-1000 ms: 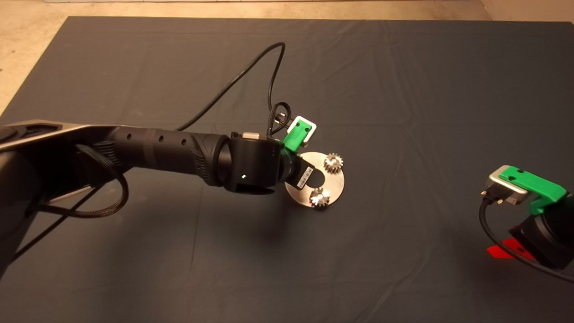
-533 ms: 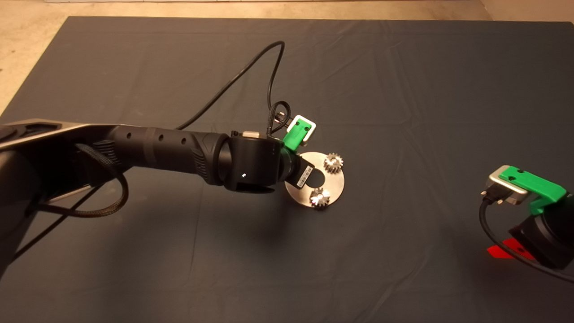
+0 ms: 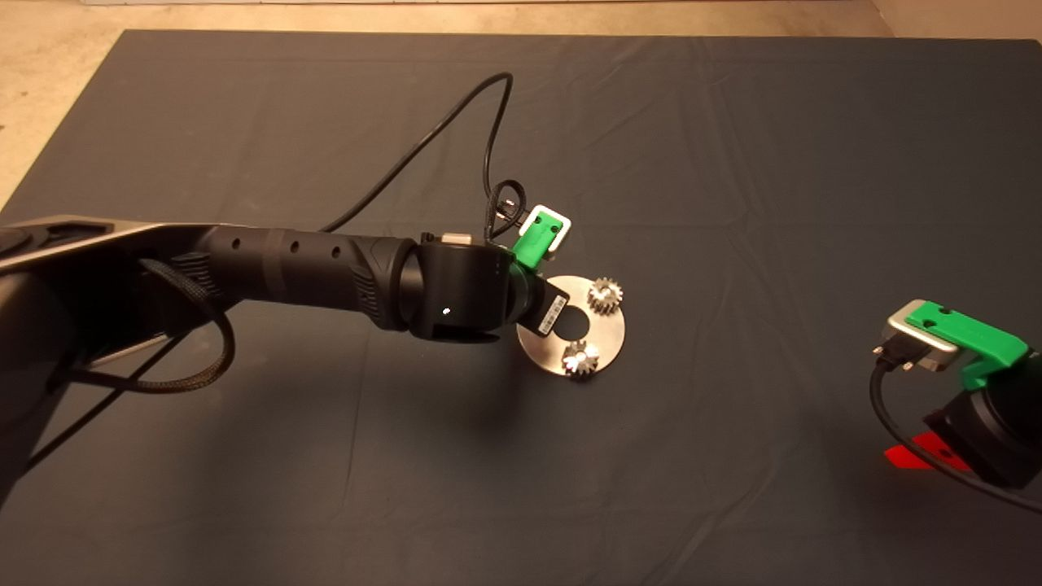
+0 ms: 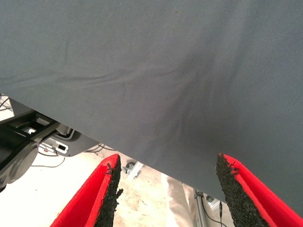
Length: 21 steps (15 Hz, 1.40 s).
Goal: Install three planetary gears onto the carrier pins
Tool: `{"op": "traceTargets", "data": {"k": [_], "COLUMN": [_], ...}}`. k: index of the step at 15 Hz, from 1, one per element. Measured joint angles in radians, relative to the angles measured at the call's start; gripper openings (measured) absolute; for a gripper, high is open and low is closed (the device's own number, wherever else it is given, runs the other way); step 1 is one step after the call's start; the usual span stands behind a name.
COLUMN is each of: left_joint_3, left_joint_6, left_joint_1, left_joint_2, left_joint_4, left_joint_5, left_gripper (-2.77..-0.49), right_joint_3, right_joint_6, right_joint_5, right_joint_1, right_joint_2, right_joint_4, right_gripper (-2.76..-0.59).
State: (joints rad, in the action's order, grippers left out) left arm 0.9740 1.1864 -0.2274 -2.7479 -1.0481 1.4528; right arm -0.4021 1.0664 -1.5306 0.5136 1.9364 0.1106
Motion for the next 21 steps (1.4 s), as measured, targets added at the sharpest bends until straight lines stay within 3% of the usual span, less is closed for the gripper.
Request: {"op": "traceTargets", "data": {"k": [21], "left_joint_3": [-0.007], "left_joint_6": [0.014], "left_joint_1": [0.003], "left_joint_2": [0.001], "left_joint_4": [0.001], "left_joint_5": [-0.007], "left_gripper": [-2.49], "right_joint_3": [0.000], "right_joint_6": [-0.011], "right_joint_5": [0.000], "right_joint_1": [0.000], "right_joint_2": [0.000], "right_joint_4": [0.000], "right_gripper": [-1.88]}}
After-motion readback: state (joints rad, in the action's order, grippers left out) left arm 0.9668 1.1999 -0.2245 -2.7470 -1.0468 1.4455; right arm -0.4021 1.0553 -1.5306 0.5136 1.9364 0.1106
